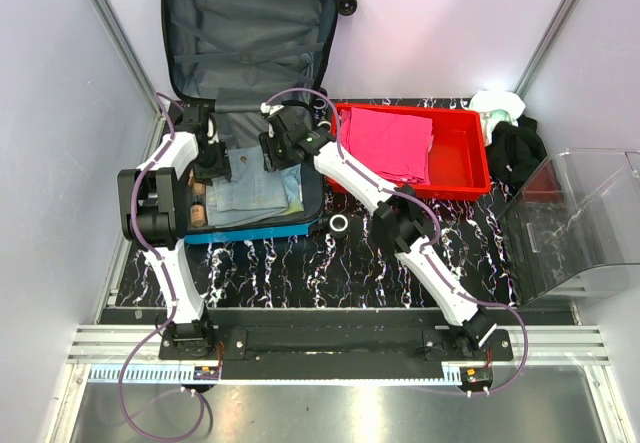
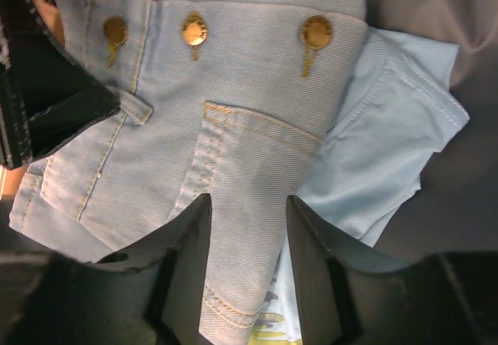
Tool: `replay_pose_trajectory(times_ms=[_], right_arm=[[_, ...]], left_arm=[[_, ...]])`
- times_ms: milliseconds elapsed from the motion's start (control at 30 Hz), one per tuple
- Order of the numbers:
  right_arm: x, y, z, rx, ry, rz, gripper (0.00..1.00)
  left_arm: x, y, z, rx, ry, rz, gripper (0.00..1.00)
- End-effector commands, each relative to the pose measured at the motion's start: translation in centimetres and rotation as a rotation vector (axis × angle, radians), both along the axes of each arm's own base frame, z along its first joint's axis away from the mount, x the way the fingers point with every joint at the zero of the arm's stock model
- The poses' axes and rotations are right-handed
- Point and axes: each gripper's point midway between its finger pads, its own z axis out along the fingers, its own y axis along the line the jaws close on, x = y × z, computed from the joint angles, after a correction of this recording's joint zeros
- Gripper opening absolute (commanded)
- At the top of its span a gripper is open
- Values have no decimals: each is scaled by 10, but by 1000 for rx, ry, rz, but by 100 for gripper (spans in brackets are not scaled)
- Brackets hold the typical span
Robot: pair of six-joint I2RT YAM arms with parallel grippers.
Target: Open, take out, and arrange the luggage
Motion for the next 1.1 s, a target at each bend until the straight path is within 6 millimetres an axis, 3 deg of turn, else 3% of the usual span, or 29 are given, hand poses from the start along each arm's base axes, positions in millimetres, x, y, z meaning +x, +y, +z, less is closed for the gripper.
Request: replay_pose_trajectory(times_ms=[0,333,667,767,800,933,1067], right_arm=[[2,2,-5,27,27,-13,47],[-5,6,-30,24,77,19,47],[2,-4,-31,-22,47,-17,47],[-5,6,-30,25,78,26,33],[-7,9,-28,38,82,35,24],[-5,11,-14,58,58,45,8],[-2,11,3,69,28,38,2]], left_arm=[[11,-4,20,-14,-76,-22,57],[11,-5,20,-18,-76,-27,57],[11,-4,19,-16,-73,-26,57],[12,-4,20,-16,-76,-26,57],[11,-4,20,-16,-76,-26,57],[12,-4,22,-11,-83,-31,57],[16,-3,28,-8,-98,-32,57]])
